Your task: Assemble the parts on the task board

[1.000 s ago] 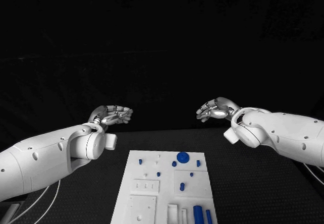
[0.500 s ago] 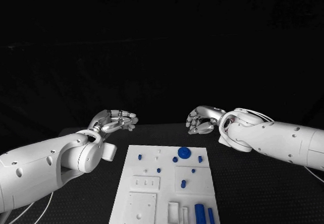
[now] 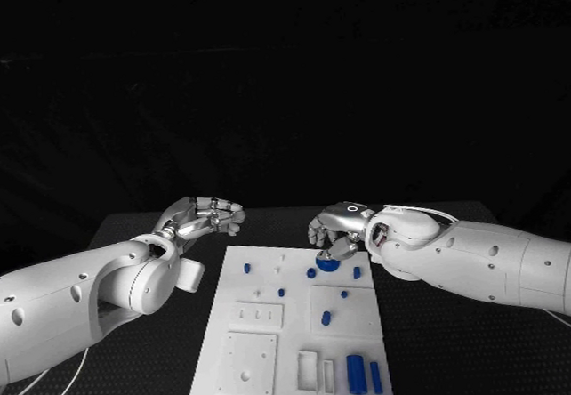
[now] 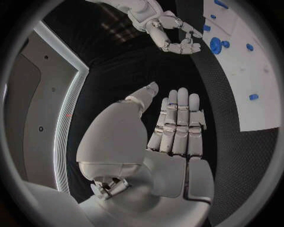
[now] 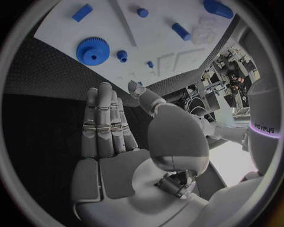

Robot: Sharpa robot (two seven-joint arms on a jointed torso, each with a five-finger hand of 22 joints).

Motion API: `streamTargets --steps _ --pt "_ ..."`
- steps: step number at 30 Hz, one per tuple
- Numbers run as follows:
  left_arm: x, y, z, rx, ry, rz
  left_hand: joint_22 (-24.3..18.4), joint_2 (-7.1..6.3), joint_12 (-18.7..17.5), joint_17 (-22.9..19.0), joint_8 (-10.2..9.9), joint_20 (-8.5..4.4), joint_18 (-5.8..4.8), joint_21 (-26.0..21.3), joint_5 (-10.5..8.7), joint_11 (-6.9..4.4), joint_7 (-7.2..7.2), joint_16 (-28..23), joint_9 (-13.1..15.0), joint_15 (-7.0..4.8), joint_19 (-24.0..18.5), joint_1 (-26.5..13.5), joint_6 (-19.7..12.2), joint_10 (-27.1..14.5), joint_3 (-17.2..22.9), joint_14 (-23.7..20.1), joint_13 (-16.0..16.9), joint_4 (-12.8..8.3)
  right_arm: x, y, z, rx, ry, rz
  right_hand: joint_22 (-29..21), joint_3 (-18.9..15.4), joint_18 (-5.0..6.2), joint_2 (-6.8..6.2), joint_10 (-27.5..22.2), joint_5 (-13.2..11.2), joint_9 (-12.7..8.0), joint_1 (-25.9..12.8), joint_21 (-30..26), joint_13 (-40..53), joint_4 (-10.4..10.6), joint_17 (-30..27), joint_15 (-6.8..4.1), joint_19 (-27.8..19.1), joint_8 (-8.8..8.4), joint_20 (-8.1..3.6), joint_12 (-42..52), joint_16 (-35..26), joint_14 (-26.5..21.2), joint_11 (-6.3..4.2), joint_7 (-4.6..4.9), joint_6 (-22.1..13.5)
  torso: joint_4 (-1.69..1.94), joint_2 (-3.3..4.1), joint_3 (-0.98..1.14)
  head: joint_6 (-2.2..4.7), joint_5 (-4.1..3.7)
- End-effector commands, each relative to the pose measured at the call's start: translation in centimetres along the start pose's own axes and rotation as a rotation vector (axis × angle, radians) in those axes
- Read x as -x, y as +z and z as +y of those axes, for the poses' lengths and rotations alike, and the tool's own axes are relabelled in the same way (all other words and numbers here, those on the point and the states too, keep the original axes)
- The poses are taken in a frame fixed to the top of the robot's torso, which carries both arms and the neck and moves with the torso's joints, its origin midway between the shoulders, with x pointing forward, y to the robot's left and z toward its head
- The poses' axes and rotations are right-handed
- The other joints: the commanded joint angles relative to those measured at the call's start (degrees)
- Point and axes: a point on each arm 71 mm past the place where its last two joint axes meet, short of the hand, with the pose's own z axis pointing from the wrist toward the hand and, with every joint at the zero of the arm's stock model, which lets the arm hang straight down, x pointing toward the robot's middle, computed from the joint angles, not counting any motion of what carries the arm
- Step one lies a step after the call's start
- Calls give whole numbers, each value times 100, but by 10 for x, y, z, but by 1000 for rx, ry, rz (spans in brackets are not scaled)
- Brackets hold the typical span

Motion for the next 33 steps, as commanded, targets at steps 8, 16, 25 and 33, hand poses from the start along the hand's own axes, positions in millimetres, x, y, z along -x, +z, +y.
streamTargets --steps 8,16,25,33 --pt "-5 0 -1 -5 -18 29 114 -9 -68 11 -41 -18 -11 51 -32 2 5 21 -3 -30 -33 -168 20 57 52 -9 15 -76 -12 5 12 29 -158 48 467 -65 82 -97 -55 -55 -37 64 655 -25 14 676 -21 539 -107 -326 -142 1113 250 -36 -18 48 108 144 -51 25 -107" --pt "-6 -1 -1 0 -22 33 116 -11 -99 14 -50 -17 -13 62 -34 10 12 21 0 -27 -47 -233 23 49 85 -18 17 -108 -19 6 11 21 -176 73 474 55 82 -144 -79 -142 -43 59 1120 -63 26 887 -9 643 -142 -453 -137 1719 236 -27 -15 67 161 245 -65 52 -134" --pt "-5 -1 -1 6 -26 31 117 -13 -117 18 -56 -17 -12 74 -40 14 15 23 2 -27 -51 -279 24 49 109 -20 21 -128 -25 6 12 27 -174 94 470 101 82 -135 -29 -147 -32 15 1262 -56 24 886 -24 623 -132 -475 -123 1863 206 -42 -11 110 185 344 -80 50 -153" --pt "-5 -2 -1 9 -27 30 117 -13 -132 20 -63 -17 -11 82 -42 17 17 24 3 -27 -54 -311 22 47 128 -21 24 -143 -28 6 12 28 -179 108 469 119 82 -112 9 -155 -23 5 1350 -49 22 880 -35 614 -122 -489 -117 1947 196 -54 -17 141 189 389 -82 42 -157"
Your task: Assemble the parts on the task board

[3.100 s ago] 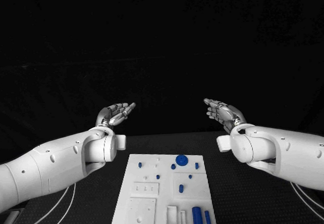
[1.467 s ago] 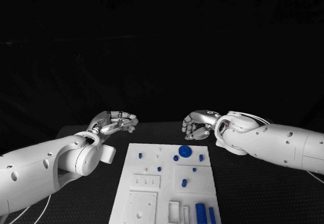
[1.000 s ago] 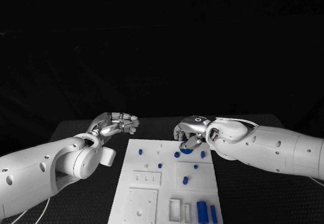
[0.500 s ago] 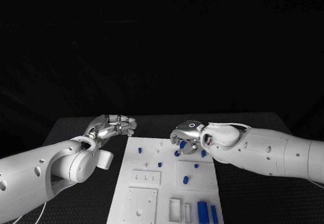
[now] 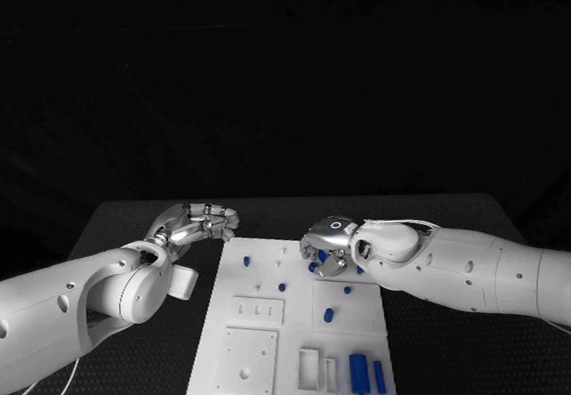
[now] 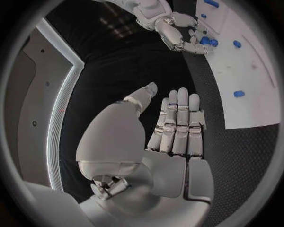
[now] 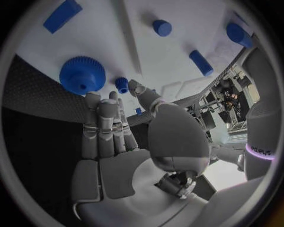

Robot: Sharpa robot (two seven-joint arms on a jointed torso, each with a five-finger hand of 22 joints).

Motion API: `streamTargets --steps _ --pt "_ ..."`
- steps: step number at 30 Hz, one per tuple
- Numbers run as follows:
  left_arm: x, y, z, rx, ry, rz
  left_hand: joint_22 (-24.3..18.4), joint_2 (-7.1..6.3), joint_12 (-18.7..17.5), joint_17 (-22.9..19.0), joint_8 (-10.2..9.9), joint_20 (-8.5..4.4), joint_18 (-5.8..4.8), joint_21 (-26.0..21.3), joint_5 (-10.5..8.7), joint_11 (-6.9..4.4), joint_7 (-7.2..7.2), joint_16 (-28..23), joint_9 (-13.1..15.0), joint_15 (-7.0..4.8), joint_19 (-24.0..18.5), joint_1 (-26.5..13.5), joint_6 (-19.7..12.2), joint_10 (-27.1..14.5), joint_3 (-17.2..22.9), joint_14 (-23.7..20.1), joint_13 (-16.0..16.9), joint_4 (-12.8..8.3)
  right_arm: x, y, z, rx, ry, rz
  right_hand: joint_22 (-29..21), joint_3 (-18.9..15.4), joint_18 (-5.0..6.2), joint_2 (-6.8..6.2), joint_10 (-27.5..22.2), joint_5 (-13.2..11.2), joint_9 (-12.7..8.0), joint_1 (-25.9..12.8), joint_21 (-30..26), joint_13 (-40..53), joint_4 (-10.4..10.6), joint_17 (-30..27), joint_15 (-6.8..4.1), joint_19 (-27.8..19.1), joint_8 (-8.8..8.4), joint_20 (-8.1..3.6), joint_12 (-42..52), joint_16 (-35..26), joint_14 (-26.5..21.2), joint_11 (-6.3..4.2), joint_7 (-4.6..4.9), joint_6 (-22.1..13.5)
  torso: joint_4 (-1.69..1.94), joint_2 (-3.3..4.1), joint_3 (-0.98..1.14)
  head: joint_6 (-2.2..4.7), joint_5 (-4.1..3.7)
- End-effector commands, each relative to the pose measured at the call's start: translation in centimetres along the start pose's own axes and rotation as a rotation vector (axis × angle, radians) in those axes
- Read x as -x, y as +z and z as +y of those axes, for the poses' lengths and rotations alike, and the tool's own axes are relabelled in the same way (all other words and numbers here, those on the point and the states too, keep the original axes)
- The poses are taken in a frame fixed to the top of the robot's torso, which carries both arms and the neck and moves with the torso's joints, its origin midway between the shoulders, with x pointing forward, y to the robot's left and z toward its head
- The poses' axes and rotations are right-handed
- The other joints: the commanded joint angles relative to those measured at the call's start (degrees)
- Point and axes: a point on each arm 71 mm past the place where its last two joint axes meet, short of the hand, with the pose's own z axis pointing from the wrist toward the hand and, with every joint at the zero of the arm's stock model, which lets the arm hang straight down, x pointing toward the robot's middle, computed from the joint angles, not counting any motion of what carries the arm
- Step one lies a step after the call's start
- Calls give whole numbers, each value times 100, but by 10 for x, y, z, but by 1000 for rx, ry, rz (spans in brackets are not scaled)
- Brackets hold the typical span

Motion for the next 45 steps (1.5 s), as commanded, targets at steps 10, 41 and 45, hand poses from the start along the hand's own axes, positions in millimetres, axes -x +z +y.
streamTargets --steps 10,41,45 --pt "-1 0 -1 1 -15 15 114 7 -34 11 -24 3 34 28 -20 -1 18 25 4 -26 -36 -107 22 30 38 -23 11 -47 -6 1 0 -1 -30 37 127 155 148 52 123 -218 23 -34 201 24 23 -25 -30 -16 17 -71 17 177 -56 -27 -25 110 -3 59 -8 -28 15" --pt "0 0 0 10 -20 14 112 9 -79 18 -46 4 39 53 -13 7 27 28 9 -26 -50 -187 5 26 110 -30 21 -115 1 -1 3 -63 -27 -72 102 1081 148 270 938 -453 314 -239 792 348 311 -107 -352 22 371 -117 248 704 -140 -352 -323 750 -10 85 -34 57 38" --pt "0 0 0 11 -19 12 112 9 -86 20 -49 4 39 58 -9 9 29 28 11 -25 -51 -194 3 26 123 -31 23 -132 10 -2 3 -99 -28 -135 98 1141 148 242 958 -453 338 -225 812 370 299 -121 -365 28 384 -123 244 717 -144 -365 -331 766 -20 88 -37 106 40"
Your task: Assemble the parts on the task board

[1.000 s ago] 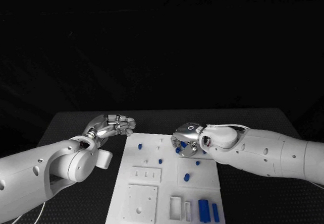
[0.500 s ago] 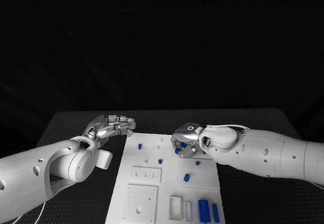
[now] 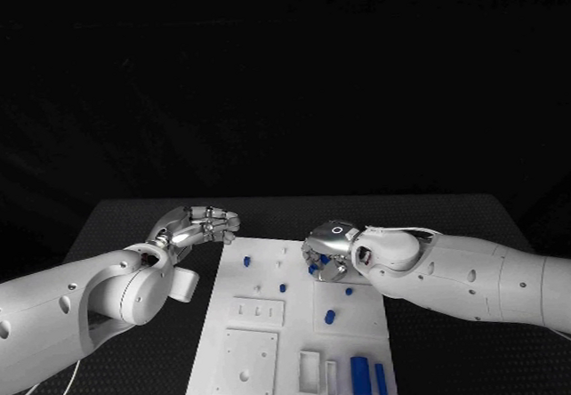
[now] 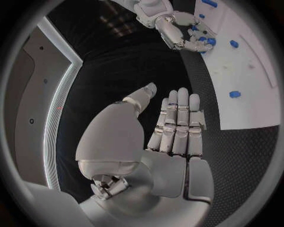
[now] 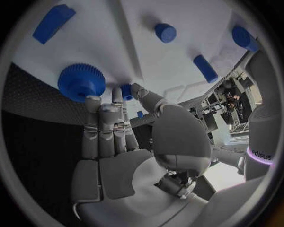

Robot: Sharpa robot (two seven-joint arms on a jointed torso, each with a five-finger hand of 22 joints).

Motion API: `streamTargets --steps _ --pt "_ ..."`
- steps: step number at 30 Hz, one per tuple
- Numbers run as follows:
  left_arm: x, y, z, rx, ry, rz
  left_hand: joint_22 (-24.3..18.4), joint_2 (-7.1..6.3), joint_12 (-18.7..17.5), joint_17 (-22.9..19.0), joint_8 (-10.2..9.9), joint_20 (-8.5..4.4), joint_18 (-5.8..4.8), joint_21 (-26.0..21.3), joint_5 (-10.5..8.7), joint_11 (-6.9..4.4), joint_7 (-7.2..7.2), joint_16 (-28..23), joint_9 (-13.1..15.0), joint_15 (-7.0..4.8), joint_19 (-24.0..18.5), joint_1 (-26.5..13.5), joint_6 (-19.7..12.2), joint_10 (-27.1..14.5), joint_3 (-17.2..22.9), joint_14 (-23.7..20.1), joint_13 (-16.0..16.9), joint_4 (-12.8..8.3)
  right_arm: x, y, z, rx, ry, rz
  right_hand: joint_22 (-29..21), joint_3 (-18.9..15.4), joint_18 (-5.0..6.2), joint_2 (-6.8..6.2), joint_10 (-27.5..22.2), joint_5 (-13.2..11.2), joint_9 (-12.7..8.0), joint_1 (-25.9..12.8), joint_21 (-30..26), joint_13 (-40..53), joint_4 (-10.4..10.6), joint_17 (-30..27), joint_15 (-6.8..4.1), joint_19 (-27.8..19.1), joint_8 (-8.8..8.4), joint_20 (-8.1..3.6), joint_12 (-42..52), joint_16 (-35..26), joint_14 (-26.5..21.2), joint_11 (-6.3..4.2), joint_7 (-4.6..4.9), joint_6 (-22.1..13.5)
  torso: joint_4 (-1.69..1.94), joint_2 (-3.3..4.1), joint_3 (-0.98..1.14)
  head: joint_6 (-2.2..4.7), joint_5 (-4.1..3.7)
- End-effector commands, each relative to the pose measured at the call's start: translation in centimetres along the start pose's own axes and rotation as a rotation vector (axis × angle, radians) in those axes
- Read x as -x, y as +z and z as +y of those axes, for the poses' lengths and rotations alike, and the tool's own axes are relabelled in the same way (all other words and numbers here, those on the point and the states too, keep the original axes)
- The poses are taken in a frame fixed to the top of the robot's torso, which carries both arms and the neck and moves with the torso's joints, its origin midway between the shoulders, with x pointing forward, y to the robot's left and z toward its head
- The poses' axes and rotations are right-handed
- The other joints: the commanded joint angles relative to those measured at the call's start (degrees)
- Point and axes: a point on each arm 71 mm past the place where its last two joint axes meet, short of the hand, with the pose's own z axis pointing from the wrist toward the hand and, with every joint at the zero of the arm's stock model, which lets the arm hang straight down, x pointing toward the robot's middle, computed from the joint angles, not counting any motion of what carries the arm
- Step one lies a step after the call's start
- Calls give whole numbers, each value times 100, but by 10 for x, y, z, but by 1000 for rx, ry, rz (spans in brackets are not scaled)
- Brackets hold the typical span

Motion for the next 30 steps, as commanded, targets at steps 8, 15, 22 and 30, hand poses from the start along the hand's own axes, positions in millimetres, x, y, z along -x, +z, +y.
streamTargets --steps 8,15,22,30 --pt "0 0 -1 -1 -7 9 115 4 -28 12 -30 3 84 43 -2 9 30 30 12 -25 -54 -62 2 28 31 -31 12 -49 20 7 0 -90 -26 -152 92 125 171 -37 47 17 113 42 62 50 13 -24 -51 -11 42 -36 -7 48 -13 -27 -84 129 -1 9 -11 74 3" --pt "0 0 -1 -2 -7 9 115 5 -35 13 -32 4 84 49 4 10 30 31 15 -25 -55 -73 2 31 46 -32 15 -72 26 19 10 -90 -52 -199 90 172 171 -77 56 17 130 47 77 67 36 -35 -54 -6 46 -38 -16 62 -14 -29 -87 136 -3 17 -7 93 6" --pt "-3 2 -1 -4 -7 13 115 5 -38 14 -33 4 84 52 5 10 31 31 16 -24 -56 -80 3 32 51 -32 17 -81 26 33 18 -79 -66 -199 88 204 171 -107 57 17 141 53 86 78 55 -44 -53 -5 46 -38 -25 71 -15 -29 -90 139 11 25 -6 94 13" --pt "-4 1 -2 -5 -9 19 115 7 -44 15 -34 5 84 56 5 11 31 31 19 -23 -59 -93 3 35 63 -35 20 -99 26 42 24 -78 -91 -192 86 235 171 -127 56 17 150 62 92 87 74 -54 -52 -9 43 -38 -34 77 -19 -28 -89 136 34 46 -10 93 15"
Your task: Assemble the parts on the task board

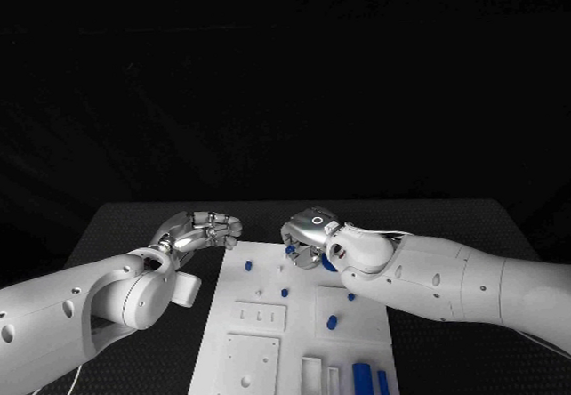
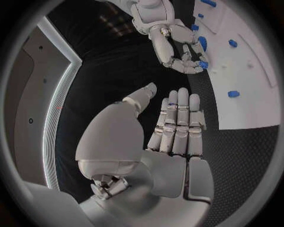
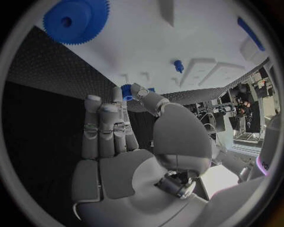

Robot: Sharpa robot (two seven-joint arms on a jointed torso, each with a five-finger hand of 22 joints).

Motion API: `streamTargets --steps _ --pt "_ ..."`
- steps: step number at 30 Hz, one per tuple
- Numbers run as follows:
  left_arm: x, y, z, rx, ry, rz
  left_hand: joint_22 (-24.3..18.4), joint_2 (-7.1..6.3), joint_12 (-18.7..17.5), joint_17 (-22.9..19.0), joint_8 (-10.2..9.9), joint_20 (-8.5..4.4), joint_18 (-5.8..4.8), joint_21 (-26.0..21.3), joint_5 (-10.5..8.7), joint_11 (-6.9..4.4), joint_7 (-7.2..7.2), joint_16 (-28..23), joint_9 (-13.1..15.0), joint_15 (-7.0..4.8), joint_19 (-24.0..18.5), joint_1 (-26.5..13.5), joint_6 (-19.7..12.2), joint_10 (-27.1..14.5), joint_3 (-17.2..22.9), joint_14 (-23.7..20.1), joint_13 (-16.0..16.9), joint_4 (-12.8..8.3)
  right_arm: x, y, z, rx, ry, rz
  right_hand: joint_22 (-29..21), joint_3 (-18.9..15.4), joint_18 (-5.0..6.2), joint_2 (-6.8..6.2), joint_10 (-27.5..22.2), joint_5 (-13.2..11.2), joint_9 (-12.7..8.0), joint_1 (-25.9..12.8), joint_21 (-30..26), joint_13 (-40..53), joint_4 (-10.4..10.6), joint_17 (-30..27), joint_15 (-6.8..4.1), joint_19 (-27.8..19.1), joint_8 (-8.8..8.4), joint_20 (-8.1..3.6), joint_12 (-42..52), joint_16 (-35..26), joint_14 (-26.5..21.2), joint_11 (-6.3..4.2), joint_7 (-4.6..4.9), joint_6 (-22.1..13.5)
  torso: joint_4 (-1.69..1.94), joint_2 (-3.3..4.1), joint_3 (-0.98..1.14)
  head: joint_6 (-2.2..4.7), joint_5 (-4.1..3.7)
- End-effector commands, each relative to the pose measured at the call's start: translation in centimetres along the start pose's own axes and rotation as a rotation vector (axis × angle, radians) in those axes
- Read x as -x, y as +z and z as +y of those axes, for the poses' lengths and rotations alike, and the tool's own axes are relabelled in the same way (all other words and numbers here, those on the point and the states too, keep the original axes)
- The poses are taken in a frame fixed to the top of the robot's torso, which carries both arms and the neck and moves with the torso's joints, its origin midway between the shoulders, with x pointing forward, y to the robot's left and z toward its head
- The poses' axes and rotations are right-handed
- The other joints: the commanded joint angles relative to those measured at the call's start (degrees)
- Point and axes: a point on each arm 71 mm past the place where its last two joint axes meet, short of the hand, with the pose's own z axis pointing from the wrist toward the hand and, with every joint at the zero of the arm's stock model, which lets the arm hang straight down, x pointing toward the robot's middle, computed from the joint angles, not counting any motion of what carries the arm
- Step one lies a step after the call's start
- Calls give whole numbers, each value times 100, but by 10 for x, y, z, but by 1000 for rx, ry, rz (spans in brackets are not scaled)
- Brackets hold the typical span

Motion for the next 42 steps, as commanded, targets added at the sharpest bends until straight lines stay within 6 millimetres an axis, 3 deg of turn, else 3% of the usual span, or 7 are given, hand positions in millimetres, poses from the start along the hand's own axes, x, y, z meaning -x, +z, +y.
streamTargets --steps 1,6,17,28,42 --pt "-4 -1 -2 -8 -9 18 111 7 -22 5 -34 -16 87 34 5 11 31 31 10 -23 -39 -50 4 35 2 -34 10 -39 -1 3 1 -2 -39 -2 86 38 171 -1 39 18 149 77 41 -16 4 -9 -43 4 21 -51 -27 35 -8 -6 -84 136 17 13 -3 3 0" --pt "-4 -1 -2 -8 -10 20 111 5 -26 5 -34 -15 87 37 5 11 31 31 12 -23 -40 -57 4 37 8 -35 12 -51 -2 7 4 -1 -44 1 96 49 171 -13 43 18 157 79 68 -7 18 -16 -44 20 19 -57 -33 43 -9 -7 -85 137 49 38 -13 3 -21" --pt "-4 0 -2 -8 -10 20 111 4 -34 7 -37 -14 87 43 5 12 31 32 14 -22 -42 -75 3 38 22 -36 15 -71 -4 8 3 -9 -56 14 100 58 171 -24 42 18 163 81 85 0 25 -22 -43 23 17 -60 -39 48 -11 -6 -84 135 75 85 -45 11 -47" --pt "-5 0 -2 -7 -10 21 110 6 -41 9 -39 -14 87 48 5 13 32 33 17 -22 -44 -93 3 40 35 -35 18 -88 -9 9 6 1 -57 49 103 65 171 -29 43 18 168 79 96 5 32 -26 -42 22 15 -61 -44 52 -13 -5 -83 133 66 77 -38 -31 -14" --pt "-4 0 -2 -7 -10 20 110 8 -52 10 -44 -14 88 55 4 15 34 34 20 -22 -46 -116 -3 38 51 -37 21 -111 -15 8 4 -9 -66 87 107 70 171 -38 40 18 172 77 110 10 36 -32 -40 20 12 -62 -50 55 -15 -3 -83 130 62 82 -42 -31 -3"
